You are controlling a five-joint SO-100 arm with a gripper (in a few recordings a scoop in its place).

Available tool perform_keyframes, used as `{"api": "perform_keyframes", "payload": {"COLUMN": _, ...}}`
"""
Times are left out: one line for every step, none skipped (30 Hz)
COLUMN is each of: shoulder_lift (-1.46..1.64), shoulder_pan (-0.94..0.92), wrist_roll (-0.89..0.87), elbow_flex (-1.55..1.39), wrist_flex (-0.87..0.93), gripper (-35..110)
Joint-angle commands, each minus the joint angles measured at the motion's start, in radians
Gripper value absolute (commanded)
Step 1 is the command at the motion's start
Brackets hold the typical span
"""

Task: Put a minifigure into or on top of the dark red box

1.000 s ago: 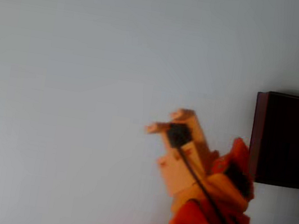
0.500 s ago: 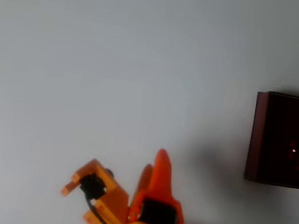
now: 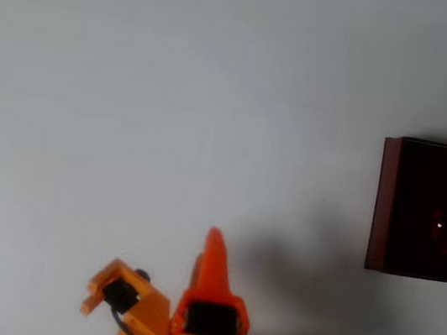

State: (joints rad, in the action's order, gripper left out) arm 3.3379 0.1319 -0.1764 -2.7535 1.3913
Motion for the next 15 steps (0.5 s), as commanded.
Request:
{"api": "perform_keyframes", "payload": {"shoulder_lift": 0.009, "shoulder_pan": 0.018, "wrist_roll": -0.063, "elbow_flex": -0.049, "wrist_flex": 0.002, "gripper": 9}}
{"api": "perform_keyframes", "payload": {"shoulder_lift": 0.009, "shoulder_pan": 0.02, "wrist_roll": -0.04, "elbow_flex": -0.067, "wrist_flex": -0.003, "gripper": 9}}
{"api": "perform_keyframes", "payload": {"shoulder_lift": 0.009, "shoulder_pan": 0.025, "wrist_roll": -0.031, "elbow_flex": -0.086, "wrist_flex": -0.012, "gripper": 9}}
{"api": "perform_keyframes", "payload": {"shoulder_lift": 0.009, "shoulder_pan": 0.028, "wrist_roll": -0.005, "elbow_flex": -0.103, "wrist_flex": -0.023, "gripper": 8}}
{"api": "perform_keyframes", "payload": {"shoulder_lift": 0.009, "shoulder_pan": 0.029, "wrist_roll": -0.025, "elbow_flex": -0.117, "wrist_flex": -0.015, "gripper": 7}}
{"api": "perform_keyframes", "payload": {"shoulder_lift": 0.009, "shoulder_pan": 0.031, "wrist_roll": -0.061, "elbow_flex": -0.123, "wrist_flex": 0.002, "gripper": 6}}
{"api": "perform_keyframes", "payload": {"shoulder_lift": 0.009, "shoulder_pan": 0.026, "wrist_roll": -0.078, "elbow_flex": -0.129, "wrist_flex": 0.002, "gripper": 3}}
{"api": "perform_keyframes", "payload": {"shoulder_lift": 0.009, "shoulder_pan": 0.026, "wrist_roll": -0.089, "elbow_flex": -0.132, "wrist_flex": 0.002, "gripper": 0}}
{"api": "perform_keyframes", "payload": {"shoulder_lift": 0.009, "shoulder_pan": 0.023, "wrist_roll": -0.083, "elbow_flex": -0.137, "wrist_flex": -0.003, "gripper": 0}}
{"api": "perform_keyframes", "payload": {"shoulder_lift": 0.009, "shoulder_pan": 0.023, "wrist_roll": -0.071, "elbow_flex": -0.143, "wrist_flex": -0.008, "gripper": 0}}
{"api": "perform_keyframes", "payload": {"shoulder_lift": 0.009, "shoulder_pan": 0.029, "wrist_roll": -0.063, "elbow_flex": -0.152, "wrist_flex": -0.014, "gripper": 0}}
{"api": "perform_keyframes", "payload": {"shoulder_lift": 0.009, "shoulder_pan": 0.04, "wrist_roll": -0.051, "elbow_flex": -0.163, "wrist_flex": -0.02, "gripper": 0}}
{"api": "perform_keyframes", "payload": {"shoulder_lift": 0.009, "shoulder_pan": 0.057, "wrist_roll": -0.035, "elbow_flex": -0.172, "wrist_flex": -0.025, "gripper": 0}}
{"api": "perform_keyframes", "payload": {"shoulder_lift": 0.009, "shoulder_pan": 0.069, "wrist_roll": -0.028, "elbow_flex": -0.184, "wrist_flex": -0.029, "gripper": 0}}
{"api": "perform_keyframes", "payload": {"shoulder_lift": 0.009, "shoulder_pan": 0.077, "wrist_roll": -0.017, "elbow_flex": -0.195, "wrist_flex": -0.032, "gripper": 0}}
